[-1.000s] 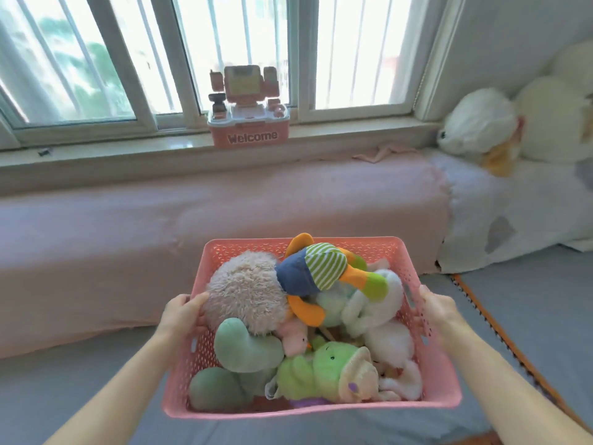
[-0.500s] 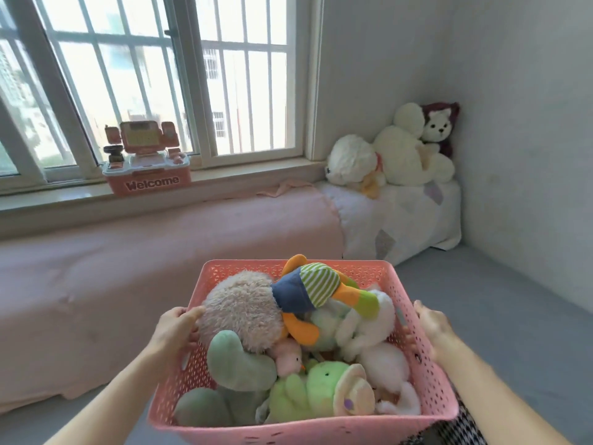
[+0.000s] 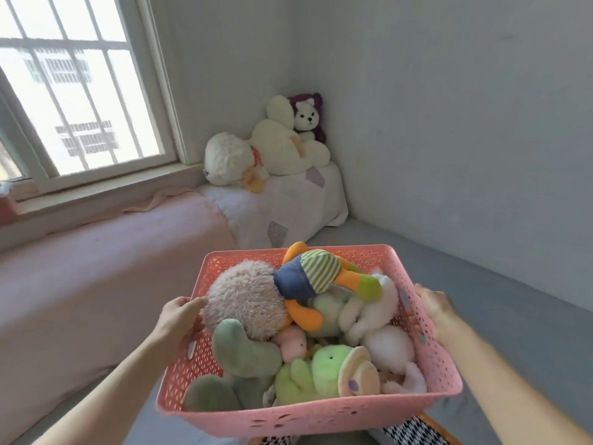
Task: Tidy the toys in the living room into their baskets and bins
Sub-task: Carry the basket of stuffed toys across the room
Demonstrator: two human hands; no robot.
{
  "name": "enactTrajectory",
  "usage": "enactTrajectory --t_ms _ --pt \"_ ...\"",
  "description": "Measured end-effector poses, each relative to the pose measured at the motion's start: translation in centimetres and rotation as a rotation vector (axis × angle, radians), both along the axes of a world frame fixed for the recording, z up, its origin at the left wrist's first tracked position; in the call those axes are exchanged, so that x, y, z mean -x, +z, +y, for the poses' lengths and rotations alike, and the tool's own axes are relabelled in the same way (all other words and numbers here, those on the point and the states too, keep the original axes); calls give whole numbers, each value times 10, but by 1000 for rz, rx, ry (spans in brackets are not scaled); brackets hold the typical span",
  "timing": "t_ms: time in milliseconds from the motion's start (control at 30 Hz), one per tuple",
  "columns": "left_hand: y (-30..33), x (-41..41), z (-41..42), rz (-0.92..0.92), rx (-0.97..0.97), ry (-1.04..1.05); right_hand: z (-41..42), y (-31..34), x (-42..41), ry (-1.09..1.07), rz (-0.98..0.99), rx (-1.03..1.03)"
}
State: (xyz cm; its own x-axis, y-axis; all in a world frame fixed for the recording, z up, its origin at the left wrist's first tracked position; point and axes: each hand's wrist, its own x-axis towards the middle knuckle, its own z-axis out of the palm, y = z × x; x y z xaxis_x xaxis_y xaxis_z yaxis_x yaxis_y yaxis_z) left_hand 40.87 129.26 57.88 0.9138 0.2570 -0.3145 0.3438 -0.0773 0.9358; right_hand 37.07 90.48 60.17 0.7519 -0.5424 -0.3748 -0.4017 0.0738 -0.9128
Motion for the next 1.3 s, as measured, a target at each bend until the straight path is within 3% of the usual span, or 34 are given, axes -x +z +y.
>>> enactTrajectory --t_ms 367,667,967,1300 --pt "-7 -114 -214 53 -20 -511 -143 -35 66 -556 49 -68" --pt "-3 -162 -414 47 -78 -993 -191 -29 151 -1026 91 -51" --pt "1 -62 -608 -42 -91 -1385 -200 -33 273 -1522 78 -57" --pt "-21 112 -787 -63 -176 -1693 -266 -51 426 -1819 15 -167"
